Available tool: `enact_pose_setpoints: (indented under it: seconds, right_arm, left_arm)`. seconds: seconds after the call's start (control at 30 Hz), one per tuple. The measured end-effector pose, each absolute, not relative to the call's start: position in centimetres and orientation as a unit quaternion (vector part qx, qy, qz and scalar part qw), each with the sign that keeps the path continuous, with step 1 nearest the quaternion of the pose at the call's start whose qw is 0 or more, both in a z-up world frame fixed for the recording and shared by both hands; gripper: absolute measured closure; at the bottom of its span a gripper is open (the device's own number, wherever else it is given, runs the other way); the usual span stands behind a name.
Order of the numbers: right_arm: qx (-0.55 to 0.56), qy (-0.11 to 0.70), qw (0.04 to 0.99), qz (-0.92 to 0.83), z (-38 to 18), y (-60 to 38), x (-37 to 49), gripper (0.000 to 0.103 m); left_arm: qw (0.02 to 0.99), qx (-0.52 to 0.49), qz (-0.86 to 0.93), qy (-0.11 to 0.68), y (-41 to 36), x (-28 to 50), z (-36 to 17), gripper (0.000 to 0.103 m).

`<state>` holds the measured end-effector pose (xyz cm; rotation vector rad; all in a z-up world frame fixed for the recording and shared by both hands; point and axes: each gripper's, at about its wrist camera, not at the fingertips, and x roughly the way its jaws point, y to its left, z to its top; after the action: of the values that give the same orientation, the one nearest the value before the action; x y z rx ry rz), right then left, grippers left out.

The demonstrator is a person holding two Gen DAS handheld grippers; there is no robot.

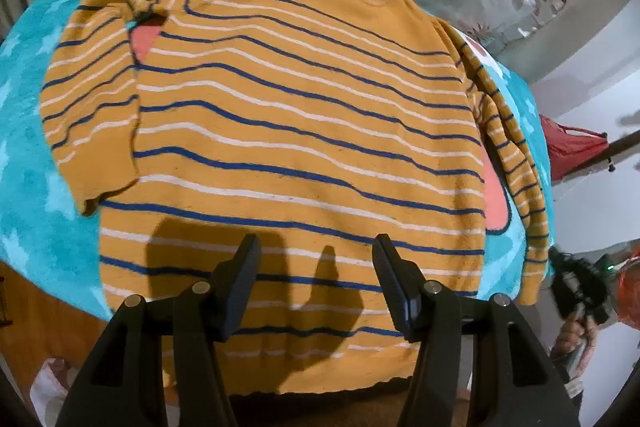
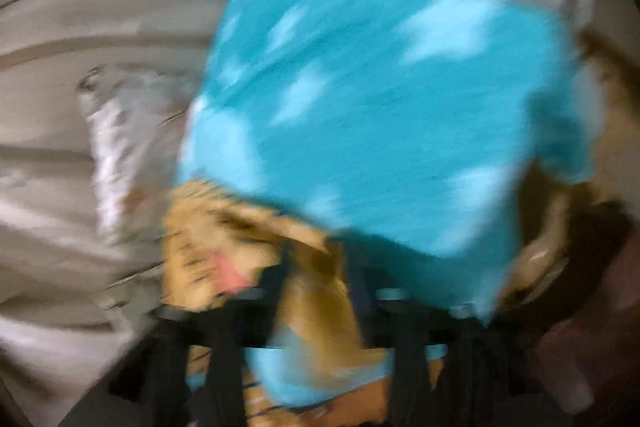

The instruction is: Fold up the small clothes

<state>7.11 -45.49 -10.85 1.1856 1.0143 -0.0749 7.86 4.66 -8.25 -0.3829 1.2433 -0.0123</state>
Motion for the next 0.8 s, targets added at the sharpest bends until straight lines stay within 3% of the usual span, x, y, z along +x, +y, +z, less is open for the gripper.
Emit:
enact_pose_setpoints:
  seconds: [0.2, 0.27, 0.33, 0.4, 0.53, 0.57, 0.6, 0.63, 0.8]
  right_arm:
    - [0.446, 0.432, 0.776, 0.111, -4.0, -42.5, 9.5, 0.093]
    - [0.376, 0.461, 0.803, 0.038, -4.0, -42.6, 9.3, 0.088]
    - [0.323, 0.493, 0.807, -0.039, -5.5, -43.0, 9.2, 0.07]
    - [0.325, 0.51, 0.795, -0.05, -7.3, -43.1, 9.2, 0.062]
    - [0.305, 0.535, 0.787, -0.023, -9.8, -40.3, 9.6, 0.061]
    - [0.289, 0.534, 0.794, -0.024, -9.7, -40.0, 9.3, 0.062]
    - [0.275, 0.541, 0.794, -0.028, -9.7, -39.7, 10.1, 0.088]
    - [0.257, 0.55, 0.793, -0.038, -9.6, -39.8, 10.7, 0.096]
    - [0.229, 0.481, 0.837, -0.126, -4.8, -46.2, 12.0, 0.095]
  left_arm:
    - [0.797, -0.197, 0.024, 0.57, 6.5, 6.6, -7.9, 0.046]
    - [0.792, -0.208, 0.028, 0.573, 6.9, 6.5, -8.4, 0.045]
    - [0.786, -0.213, 0.027, 0.58, 6.7, 6.4, -8.9, 0.045]
    - [0.783, -0.209, 0.019, 0.586, 6.1, 6.6, -9.3, 0.045]
    - [0.789, -0.191, 0.005, 0.584, 4.7, 6.9, -9.0, 0.045]
    - [0.79, -0.188, 0.004, 0.583, 4.5, 6.9, -8.9, 0.045]
    - [0.791, -0.186, 0.003, 0.582, 4.4, 7.0, -8.9, 0.045]
    - [0.792, -0.185, 0.004, 0.582, 4.3, 7.0, -8.8, 0.045]
    - [0.79, -0.194, 0.014, 0.581, 5.2, 6.9, -8.9, 0.045]
